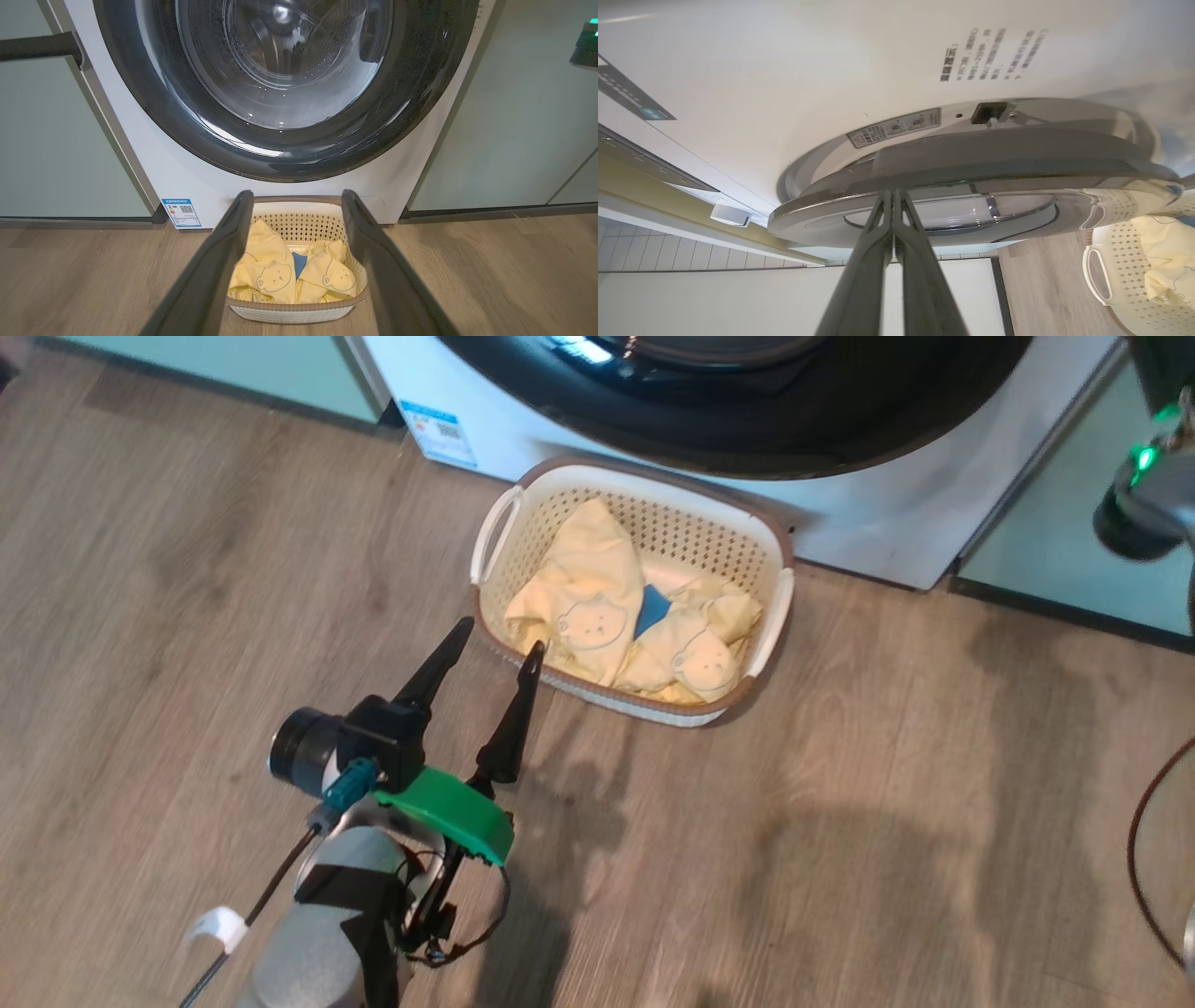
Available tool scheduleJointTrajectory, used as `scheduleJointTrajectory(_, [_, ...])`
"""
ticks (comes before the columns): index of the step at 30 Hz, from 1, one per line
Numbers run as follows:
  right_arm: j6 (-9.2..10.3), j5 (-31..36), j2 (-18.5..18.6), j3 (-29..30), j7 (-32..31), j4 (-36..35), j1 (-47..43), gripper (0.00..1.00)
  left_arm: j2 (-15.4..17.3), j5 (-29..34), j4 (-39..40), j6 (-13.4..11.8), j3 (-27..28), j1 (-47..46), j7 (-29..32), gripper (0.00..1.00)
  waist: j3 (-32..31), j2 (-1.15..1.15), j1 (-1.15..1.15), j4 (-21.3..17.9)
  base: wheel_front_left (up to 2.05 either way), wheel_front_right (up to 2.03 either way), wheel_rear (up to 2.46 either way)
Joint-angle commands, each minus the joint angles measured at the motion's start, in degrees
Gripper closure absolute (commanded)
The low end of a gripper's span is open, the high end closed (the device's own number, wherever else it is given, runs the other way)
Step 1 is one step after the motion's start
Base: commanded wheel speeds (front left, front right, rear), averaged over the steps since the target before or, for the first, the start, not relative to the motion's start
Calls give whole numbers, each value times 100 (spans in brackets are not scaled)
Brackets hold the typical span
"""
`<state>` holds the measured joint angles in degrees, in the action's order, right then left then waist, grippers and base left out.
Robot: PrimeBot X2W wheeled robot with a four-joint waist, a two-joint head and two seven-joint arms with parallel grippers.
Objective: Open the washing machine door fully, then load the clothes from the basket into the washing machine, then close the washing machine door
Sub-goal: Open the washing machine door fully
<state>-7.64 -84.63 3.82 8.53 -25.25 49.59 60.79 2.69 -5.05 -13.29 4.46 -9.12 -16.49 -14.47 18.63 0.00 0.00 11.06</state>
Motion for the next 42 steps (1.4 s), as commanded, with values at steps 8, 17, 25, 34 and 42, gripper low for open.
scheduleJointTrajectory(8, [15, 119, 124, -139, 70, 273, 1007, 100, 32, -68, 263, -1, 16, -263, -52, 0, 285, 0, 0, 317, 0, 0, 0])
scheduleJointTrajectory(17, [15, 286, 261, -220, 200, 749, 1612, 100, 22, -155, 335, -50, -125, -345, -52, 0, 530, 0, 0, 469, 0, 0, 0])
scheduleJointTrajectory(25, [15, 447, 318, -369, 200, 1073, 1866, 100, 20, -296, 342, -152, -285, -438, -52, 0, 659, 0, 0, 524, 0, 0, 0])
scheduleJointTrajectory(34, [15, 467, 309, -509, -131, 1145, 1906, 100, 20, -347, 329, -202, -328, -485, -52, 0, 701, 0, 0, 517, 0, 0, 0])
scheduleJointTrajectory(42, [15, 441, 264, -659, -574, 980, 1730, 100, 20, -339, 315, -191, -331, -515, -52, 0, 687, 0, 0, 476, 0, 0, 0])
